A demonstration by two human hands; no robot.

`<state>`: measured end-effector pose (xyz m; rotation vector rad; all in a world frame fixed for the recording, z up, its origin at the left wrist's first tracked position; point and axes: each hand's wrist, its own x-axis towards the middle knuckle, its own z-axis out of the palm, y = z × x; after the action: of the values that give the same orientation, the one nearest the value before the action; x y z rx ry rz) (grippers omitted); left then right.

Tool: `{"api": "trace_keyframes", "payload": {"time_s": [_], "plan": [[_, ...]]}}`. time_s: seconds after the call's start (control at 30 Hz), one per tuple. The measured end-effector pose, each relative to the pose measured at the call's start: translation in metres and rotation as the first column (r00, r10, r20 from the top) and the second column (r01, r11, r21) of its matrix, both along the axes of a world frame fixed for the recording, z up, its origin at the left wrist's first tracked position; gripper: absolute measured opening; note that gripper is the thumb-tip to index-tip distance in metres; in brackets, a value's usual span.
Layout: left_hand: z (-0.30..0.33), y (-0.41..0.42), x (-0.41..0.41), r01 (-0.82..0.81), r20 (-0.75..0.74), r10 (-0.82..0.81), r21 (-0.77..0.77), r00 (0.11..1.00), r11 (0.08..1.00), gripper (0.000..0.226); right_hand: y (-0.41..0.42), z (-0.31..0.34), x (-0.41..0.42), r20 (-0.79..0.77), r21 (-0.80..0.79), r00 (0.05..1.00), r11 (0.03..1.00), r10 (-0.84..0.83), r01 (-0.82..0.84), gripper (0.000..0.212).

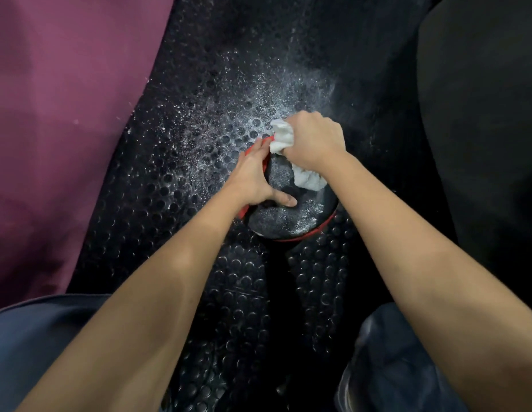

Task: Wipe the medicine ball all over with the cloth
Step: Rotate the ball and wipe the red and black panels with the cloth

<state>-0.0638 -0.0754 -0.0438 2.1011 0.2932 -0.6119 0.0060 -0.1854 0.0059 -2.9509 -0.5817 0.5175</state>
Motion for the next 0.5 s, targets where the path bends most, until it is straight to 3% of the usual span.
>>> {"api": "trace_keyframes", "payload": {"time_s": [0.23,0.4,0.5], "plan": [[-0.0031,0.0011,0.0079,0.020,-0.014,-0.019,0.027,1.000,0.999,0.143,0.0025,0.0010,0.0041,0.013,0.005,1.000,1.000,-0.026,0.026,0.023],[-0.0024,0.0025,0.0020,-0.032,-0.030,0.032,-0.001,0.999,0.999,0.146,0.0066,0.0015,-0.0012,0.029,-0.045,0.996,0.996,0.081,-0.080,0.022],[-0.0042,0.0046,0.0007,0.017,0.019,-0.018,0.020,1.000,1.000,0.142,0.0037,0.0027,0.0027,0.039,-0.041,0.999,0.999,0.012,-0.011,0.024]]}}
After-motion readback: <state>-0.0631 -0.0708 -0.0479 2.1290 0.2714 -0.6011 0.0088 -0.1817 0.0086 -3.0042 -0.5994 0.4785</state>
